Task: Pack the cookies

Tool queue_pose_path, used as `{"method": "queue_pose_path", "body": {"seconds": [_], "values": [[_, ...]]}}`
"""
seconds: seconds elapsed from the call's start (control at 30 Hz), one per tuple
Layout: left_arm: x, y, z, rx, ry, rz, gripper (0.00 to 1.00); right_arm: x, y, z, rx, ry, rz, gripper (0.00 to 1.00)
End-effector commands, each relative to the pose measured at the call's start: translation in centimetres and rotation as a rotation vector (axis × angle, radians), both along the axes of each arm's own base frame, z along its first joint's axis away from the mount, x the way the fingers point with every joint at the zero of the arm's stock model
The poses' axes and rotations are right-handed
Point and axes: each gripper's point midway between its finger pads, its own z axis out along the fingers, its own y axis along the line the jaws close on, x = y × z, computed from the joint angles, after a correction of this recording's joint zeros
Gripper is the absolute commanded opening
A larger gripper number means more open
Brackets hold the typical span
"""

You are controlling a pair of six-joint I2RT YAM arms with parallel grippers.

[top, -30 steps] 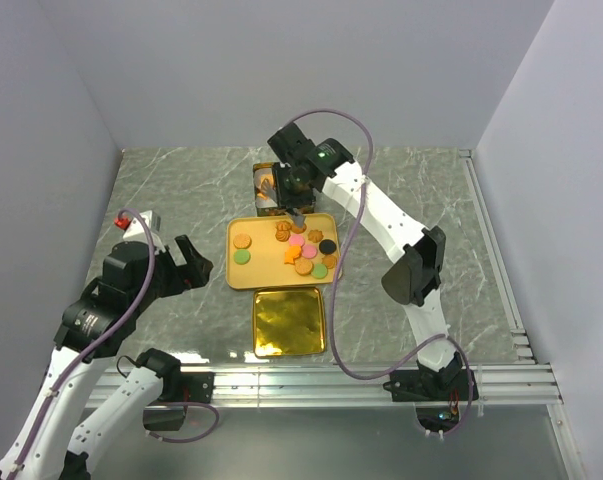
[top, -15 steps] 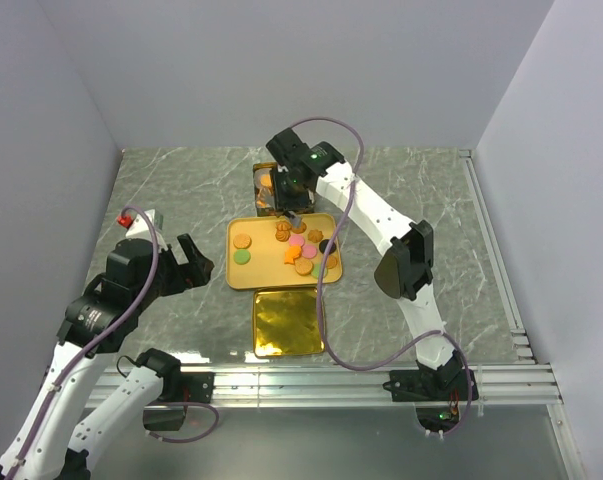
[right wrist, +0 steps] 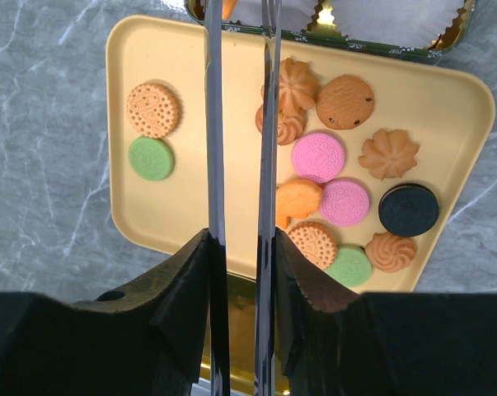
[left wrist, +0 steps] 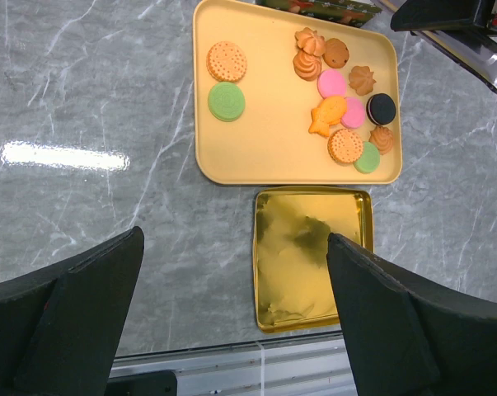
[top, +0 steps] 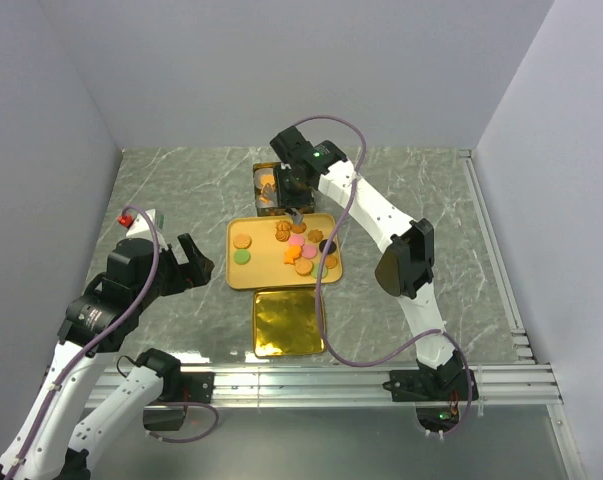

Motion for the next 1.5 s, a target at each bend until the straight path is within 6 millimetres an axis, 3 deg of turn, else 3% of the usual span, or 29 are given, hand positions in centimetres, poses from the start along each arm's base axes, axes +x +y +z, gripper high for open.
{"method": "queue_pose_path", "body": {"seconds": [0.0, 0.73, 1.03, 1.47], "values": [[0.2, -0.1, 0.5, -0.004, -0.015, -0.002, 0.99, 0.8, 0.5, -0.5, 0.011, -0.015, 0.002, 0.36], [0.2, 0.0, 0.6, -0.007, -0.022, 0.003, 0.99, 0.3, 0.0, -1.1, -0.006, 0.008, -0.002, 0.5], [0.1, 0.1, 0.7, -0.009, -0.025, 0.003, 1.0, 0.3, -0.3, 1.0, 0.01, -0.03, -0.013, 0.5], [0.1, 0.0, 0.9, -0.013, -0.035, 0.0, 0.99, -0.7, -1.5, 5.4, 0.039, -0.096, -0.03, 0.5]]}}
